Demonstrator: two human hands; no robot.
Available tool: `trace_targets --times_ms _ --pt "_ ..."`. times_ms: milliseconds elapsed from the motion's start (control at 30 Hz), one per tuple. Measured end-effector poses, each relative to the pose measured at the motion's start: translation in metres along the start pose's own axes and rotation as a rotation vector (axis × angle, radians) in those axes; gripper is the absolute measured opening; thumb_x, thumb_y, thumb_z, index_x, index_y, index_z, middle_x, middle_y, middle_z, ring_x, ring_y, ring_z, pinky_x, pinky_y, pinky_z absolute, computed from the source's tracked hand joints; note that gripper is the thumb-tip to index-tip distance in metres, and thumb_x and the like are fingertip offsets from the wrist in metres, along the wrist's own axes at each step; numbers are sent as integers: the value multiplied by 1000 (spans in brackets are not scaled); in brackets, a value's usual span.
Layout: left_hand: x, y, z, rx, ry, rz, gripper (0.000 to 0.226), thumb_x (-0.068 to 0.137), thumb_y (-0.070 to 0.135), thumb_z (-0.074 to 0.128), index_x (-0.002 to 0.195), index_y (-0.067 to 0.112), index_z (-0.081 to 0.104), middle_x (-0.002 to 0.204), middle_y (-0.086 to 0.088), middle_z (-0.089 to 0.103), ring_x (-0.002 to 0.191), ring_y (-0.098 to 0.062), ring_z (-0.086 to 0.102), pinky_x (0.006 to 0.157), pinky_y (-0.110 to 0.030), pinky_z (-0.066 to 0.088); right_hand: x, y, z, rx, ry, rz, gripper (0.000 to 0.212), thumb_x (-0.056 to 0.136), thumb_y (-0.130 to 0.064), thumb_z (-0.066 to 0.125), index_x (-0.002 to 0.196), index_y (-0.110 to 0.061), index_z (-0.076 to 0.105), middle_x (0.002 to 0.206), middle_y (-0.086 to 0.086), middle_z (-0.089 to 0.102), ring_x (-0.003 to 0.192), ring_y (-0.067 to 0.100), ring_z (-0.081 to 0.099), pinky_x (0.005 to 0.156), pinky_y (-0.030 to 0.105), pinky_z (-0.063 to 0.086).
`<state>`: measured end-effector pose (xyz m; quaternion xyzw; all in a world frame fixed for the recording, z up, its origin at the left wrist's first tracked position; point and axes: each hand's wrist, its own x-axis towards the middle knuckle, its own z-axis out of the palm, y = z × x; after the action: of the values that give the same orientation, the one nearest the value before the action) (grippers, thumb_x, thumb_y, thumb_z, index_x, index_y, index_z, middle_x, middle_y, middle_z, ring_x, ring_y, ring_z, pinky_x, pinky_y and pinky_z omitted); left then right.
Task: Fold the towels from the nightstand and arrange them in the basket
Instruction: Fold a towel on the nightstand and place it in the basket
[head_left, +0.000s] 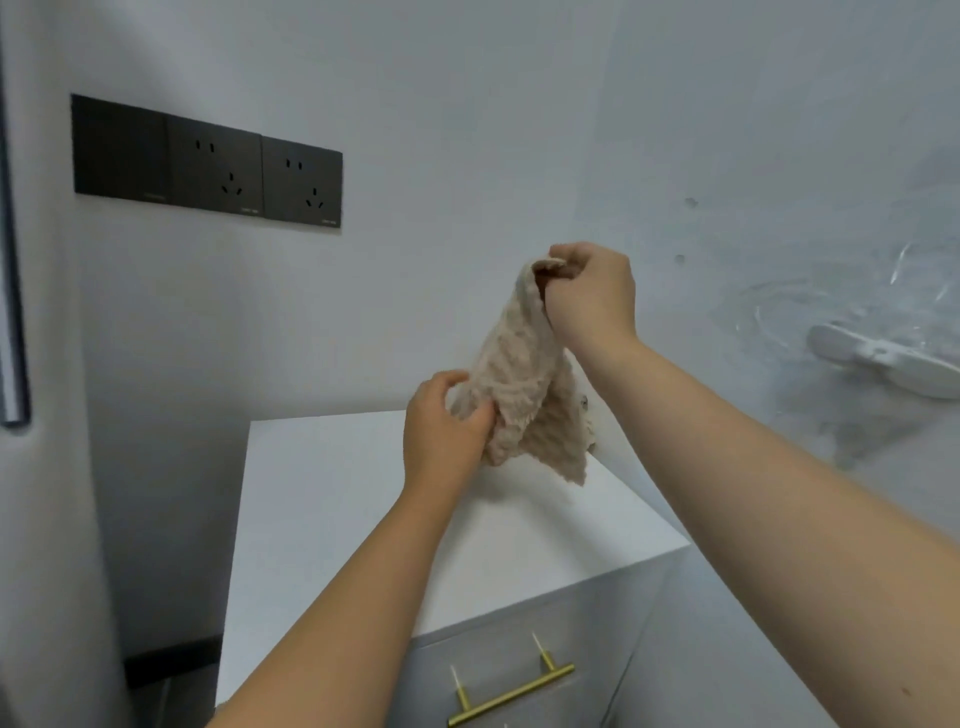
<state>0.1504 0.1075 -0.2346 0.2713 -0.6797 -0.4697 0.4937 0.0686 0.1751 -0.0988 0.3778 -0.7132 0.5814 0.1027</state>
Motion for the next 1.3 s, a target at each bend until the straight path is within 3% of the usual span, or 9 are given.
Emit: trace_targets --times_ms 167,433,600,767,867,1000,1133,1233,1300 --pt "-14 22 0 -179 -55 -18 23 93 20 52 76 17 68 79 7 68 77 -6 60 74 -25 47 -19 -1 -15 -380 57 -149 25 82 -4 47 89 -11 70 101 6 64 100 25 58 83 35 49" --pt "-23 37 -10 -20 -662 71 77 70 55 72 137 39 38 135 19 51 123 -3 50 100 -29 41 -18 -5 -38 -360 -65 -83 39 82 -11 50 55 -17 23 53 0 23 52 18 21 50 29 17" --pt "-23 37 -9 137 -361 47 13 84 14 60 93 19 67 95 -1 70 92 -18 64 80 -34 51 -15 -1 -48 -144 -42 17 31 86 -15 53 60 -14 35 57 0 31 53 16 30 51 28 23" --pt "-17 29 -28 -397 -302 -322 13 92 5 52 89 10 64 86 -10 66 75 -21 63 65 -28 51 -18 11 -60 119 18 153 19 86 -9 56 68 -14 51 67 0 50 63 17 49 53 23 38" --pt "-15 33 -40 -726 -384 -410 25 91 7 53 113 2 63 107 -18 67 93 -28 67 83 -36 55 -22 18 -66 483 -75 380 25 86 5 47 67 -11 52 63 5 52 52 16 52 44 18 42" --pt "-16 44 -55 -691 -364 -477 35 97 21 47 77 11 74 79 -7 69 70 -19 67 70 -27 55 -23 23 -82 788 -374 573 18 88 -7 48 75 -6 60 68 8 61 61 21 61 61 27 53" --pt "4 46 -64 -439 -274 -510 26 99 20 46 76 13 54 72 -3 53 62 -13 56 76 -23 53 -20 34 -91 410 -499 561 14 89 -22 59 86 -10 65 73 6 66 61 20 65 55 27 54" --pt "13 28 -68 -395 -171 -525 8 90 19 63 93 12 64 74 -4 64 61 -15 64 56 -22 51 -11 60 -71 98 -169 503 27 80 -14 72 100 4 66 88 15 70 67 21 64 61 28 52" --pt "15 2 -67 -229 17 -467 40 84 9 68 122 12 57 85 -7 64 68 -18 59 61 -26 49 -10 82 -53 -78 -13 411 41 80 -8 68 119 4 59 113 16 64 92 24 62 78 31 49"
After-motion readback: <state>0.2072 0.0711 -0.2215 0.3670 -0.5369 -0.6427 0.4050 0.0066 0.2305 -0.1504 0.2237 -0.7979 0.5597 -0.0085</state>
